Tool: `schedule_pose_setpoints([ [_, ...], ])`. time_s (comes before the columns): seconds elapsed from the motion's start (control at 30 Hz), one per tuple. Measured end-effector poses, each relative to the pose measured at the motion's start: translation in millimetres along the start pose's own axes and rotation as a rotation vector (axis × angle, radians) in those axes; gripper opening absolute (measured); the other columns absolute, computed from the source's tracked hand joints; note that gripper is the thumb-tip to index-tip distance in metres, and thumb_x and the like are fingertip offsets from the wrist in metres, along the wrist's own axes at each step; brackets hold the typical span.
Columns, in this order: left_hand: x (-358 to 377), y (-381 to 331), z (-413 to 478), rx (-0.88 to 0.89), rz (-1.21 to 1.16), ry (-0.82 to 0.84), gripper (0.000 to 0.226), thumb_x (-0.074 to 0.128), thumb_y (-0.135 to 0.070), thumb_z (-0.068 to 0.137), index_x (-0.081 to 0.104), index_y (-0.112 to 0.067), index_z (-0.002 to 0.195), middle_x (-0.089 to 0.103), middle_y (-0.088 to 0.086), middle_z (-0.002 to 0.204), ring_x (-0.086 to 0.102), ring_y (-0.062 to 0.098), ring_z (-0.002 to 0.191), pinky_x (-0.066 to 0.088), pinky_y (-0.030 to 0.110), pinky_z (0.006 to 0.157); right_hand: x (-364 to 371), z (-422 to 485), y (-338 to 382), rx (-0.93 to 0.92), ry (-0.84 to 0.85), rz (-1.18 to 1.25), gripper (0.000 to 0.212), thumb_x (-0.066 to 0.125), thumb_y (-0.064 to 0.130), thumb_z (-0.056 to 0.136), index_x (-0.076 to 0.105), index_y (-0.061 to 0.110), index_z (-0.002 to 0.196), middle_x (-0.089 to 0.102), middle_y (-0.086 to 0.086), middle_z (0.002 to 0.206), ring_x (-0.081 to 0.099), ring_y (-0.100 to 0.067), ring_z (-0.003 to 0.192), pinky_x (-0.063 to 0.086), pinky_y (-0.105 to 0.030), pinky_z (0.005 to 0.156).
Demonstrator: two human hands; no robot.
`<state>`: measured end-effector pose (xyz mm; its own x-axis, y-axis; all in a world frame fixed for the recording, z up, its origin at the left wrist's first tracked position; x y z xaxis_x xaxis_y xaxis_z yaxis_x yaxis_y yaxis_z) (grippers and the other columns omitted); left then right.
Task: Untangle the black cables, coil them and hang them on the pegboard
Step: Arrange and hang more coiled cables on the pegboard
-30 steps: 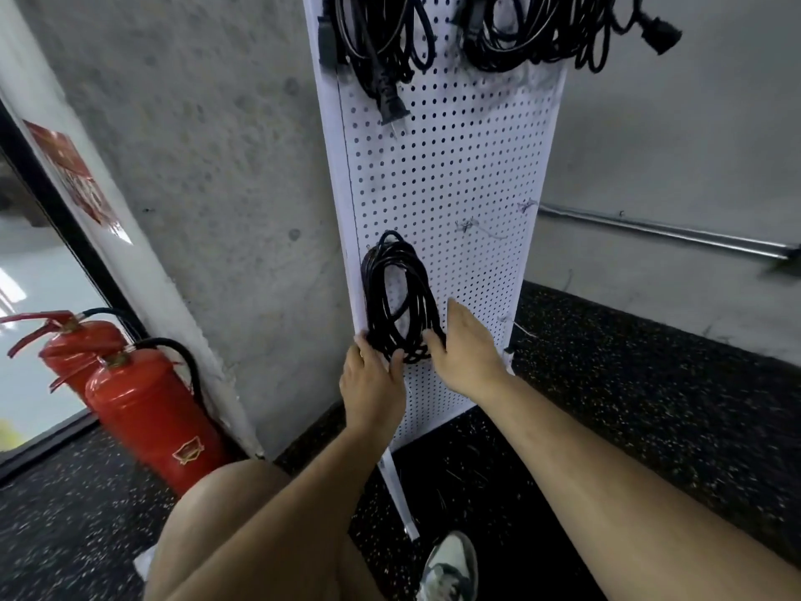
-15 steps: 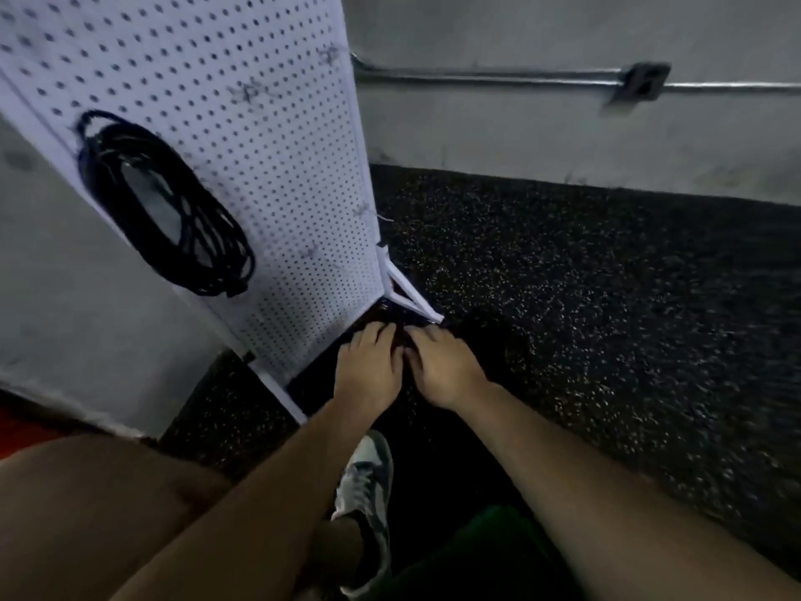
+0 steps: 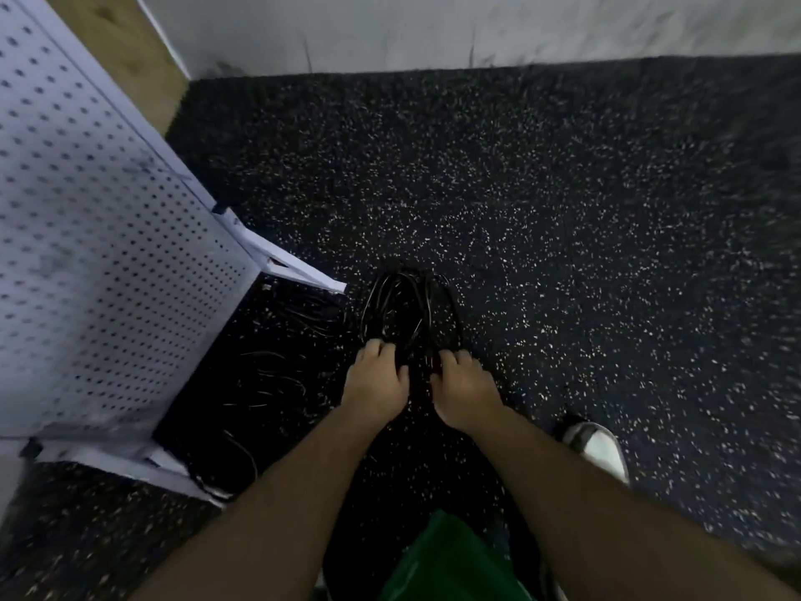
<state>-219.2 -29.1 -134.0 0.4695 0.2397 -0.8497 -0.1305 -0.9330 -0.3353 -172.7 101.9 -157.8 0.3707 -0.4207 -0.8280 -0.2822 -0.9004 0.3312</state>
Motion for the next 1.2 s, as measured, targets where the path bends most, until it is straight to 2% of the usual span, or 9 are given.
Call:
schedule_pose_setpoints([
  [0.13, -4.1, 8.2, 55.0, -0.034, 0.007, -0.047, 0.054, 0.049, -0.031, 0.104, 0.036, -0.007, 0.151, 0.022, 0.013, 0.162, 0.023, 0.030, 0.148, 0.026, 0.040, 0.119, -11.3, 52.7, -5.6, 0.069, -0.099, 0.044, 0.056, 0.044, 0.038, 0.104, 0.031, 0.011, 0.151, 0.028, -0.014, 0.158, 0.029, -0.032, 0.144, 0.033, -0.045, 0.112],
  [0.27, -13.9, 17.7, 115.7, -0.094, -0.033, -0.036, 0.070, 0.052, -0.027, 0.103, 0.016, -0.002, 0.158, 0.014, 0.017, 0.166, 0.015, 0.032, 0.152, 0.019, 0.041, 0.124, -15.5, 115.8, -14.5, 0.207, -0.091, 0.216, 0.096, 0.054, 0.060, 0.095, 0.004, 0.011, 0.161, 0.006, -0.014, 0.168, 0.007, -0.031, 0.155, 0.016, -0.048, 0.123],
  [0.43, 7.1, 34.3, 161.1, -0.307, -0.136, 0.144, 0.096, 0.070, -0.023, 0.093, 0.003, 0.000, 0.159, 0.024, 0.021, 0.161, 0.030, 0.036, 0.146, 0.032, 0.044, 0.117, -0.1, 162.2, -19.0, 0.349, -0.068, 0.200, 0.127, 0.071, 0.075, 0.072, 0.009, 0.005, 0.158, 0.021, -0.014, 0.161, 0.020, -0.034, 0.149, 0.023, -0.047, 0.120],
  [0.57, 17.5, 36.8, 175.3, -0.346, -0.160, 0.130, 0.077, 0.070, -0.015, 0.090, 0.023, -0.002, 0.149, 0.039, 0.020, 0.149, 0.046, 0.037, 0.133, 0.044, 0.047, 0.108, 15.7, 169.0, -13.6, 0.333, -0.098, 0.348, 0.091, 0.080, 0.047, 0.078, 0.032, 0.003, 0.141, 0.040, -0.015, 0.145, 0.036, -0.032, 0.137, 0.035, -0.042, 0.112],
  [0.7, 31.1, 34.0, 174.7, -0.345, -0.289, 0.151, 0.054, 0.062, -0.012, 0.091, 0.034, -0.007, 0.136, 0.055, 0.015, 0.125, 0.059, 0.031, 0.105, 0.050, 0.040, 0.083, 21.4, 161.2, -16.5, 0.308, -0.099, 0.474, 0.065, 0.075, 0.028, 0.084, 0.040, 0.005, 0.134, 0.046, -0.012, 0.137, 0.043, -0.030, 0.129, 0.039, -0.040, 0.111],
  [0.8, 38.8, 25.6, 163.8, -0.325, -0.449, 0.182, 0.039, 0.061, -0.020, 0.090, 0.045, -0.010, 0.124, 0.061, 0.006, 0.110, 0.060, 0.020, 0.089, 0.051, 0.036, 0.079, 17.6, 148.1, -29.5, 0.331, -0.070, 0.710, 0.054, 0.071, 0.016, 0.080, 0.041, 0.017, 0.124, 0.058, -0.005, 0.118, 0.060, -0.022, 0.105, 0.053, -0.038, 0.087],
  [0.9, 35.9, 6.7, 148.6, -0.274, -0.547, 0.190, 0.035, 0.060, -0.019, 0.091, 0.047, -0.017, 0.123, 0.058, 0.000, 0.105, 0.058, 0.015, 0.090, 0.047, 0.032, 0.080, 7.5, 129.9, -40.9, 0.357, -0.039, 0.945, 0.059, 0.073, 0.011, 0.082, 0.034, 0.023, 0.126, 0.061, -0.003, 0.105, 0.061, -0.012, 0.084, 0.048, -0.025, 0.063],
  [1.1, -2.8, -32.5, 116.5, -0.181, -0.677, 0.128, 0.029, 0.059, -0.019, 0.095, 0.051, -0.019, 0.124, 0.061, -0.002, 0.107, 0.059, 0.014, 0.095, 0.046, 0.030, 0.077, -52.9, 90.4, -42.6, 0.294, -0.101, 1.048, 0.056, 0.071, 0.016, 0.088, 0.036, 0.021, 0.131, 0.059, 0.001, 0.102, 0.059, -0.010, 0.084, 0.050, -0.027, 0.067],
  [1.2, -29.0, -44.9, 96.8, -0.184, -0.783, 0.071, 0.035, 0.060, -0.020, 0.094, 0.054, -0.020, 0.128, 0.066, 0.001, 0.110, 0.064, 0.017, 0.096, 0.054, 0.034, 0.082, -94.6, 73.0, -30.0, 0.231, -0.107, 1.016, 0.034, 0.070, 0.022, 0.092, 0.050, 0.020, 0.120, 0.063, 0.003, 0.101, 0.065, -0.017, 0.094, 0.055, -0.036, 0.087],
])
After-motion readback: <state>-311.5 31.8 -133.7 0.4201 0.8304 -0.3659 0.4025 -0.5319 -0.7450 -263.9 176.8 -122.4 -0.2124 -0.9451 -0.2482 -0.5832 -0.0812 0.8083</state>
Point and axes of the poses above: each hand's wrist, its own z-axis towards the middle knuckle, its own x-axis out of the palm, y = z × x, the point moved 10 cm from there along z, towards the middle knuckle
